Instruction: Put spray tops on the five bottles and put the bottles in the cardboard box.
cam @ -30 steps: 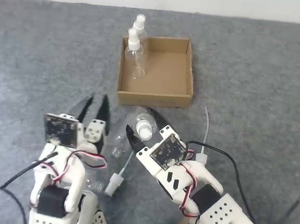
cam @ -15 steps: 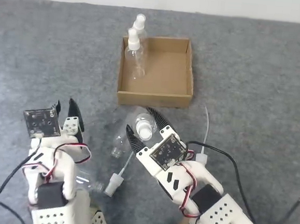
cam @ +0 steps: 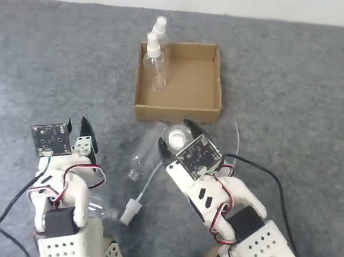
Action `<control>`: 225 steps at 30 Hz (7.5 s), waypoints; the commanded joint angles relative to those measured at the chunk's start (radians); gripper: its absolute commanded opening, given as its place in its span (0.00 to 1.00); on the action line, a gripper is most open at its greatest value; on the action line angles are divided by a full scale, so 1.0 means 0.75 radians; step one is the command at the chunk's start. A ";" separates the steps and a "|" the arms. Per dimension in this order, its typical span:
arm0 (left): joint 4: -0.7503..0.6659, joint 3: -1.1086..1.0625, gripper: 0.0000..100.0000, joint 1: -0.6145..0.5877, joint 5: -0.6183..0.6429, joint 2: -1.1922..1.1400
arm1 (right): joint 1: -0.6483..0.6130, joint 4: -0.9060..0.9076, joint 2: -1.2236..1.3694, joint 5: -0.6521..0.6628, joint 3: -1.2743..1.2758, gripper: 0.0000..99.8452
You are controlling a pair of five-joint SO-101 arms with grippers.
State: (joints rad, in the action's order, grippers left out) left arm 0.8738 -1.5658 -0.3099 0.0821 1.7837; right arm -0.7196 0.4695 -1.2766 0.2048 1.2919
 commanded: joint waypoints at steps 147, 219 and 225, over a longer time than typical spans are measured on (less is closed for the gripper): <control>-0.086 -0.007 0.10 -0.076 -0.010 0.016 | 0.163 0.384 1.462 -0.389 -1.459 0.37; -0.088 -0.007 0.10 -0.078 -0.012 0.016 | -0.075 0.300 1.871 -1.209 -1.180 0.19; -0.088 -0.007 0.10 -0.078 -0.012 0.016 | -0.079 0.334 1.793 -1.207 -1.174 0.02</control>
State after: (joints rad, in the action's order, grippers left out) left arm 0.8385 -1.5812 -0.3636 0.0821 1.7837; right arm -0.7902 0.6935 0.1458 -0.6928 0.4680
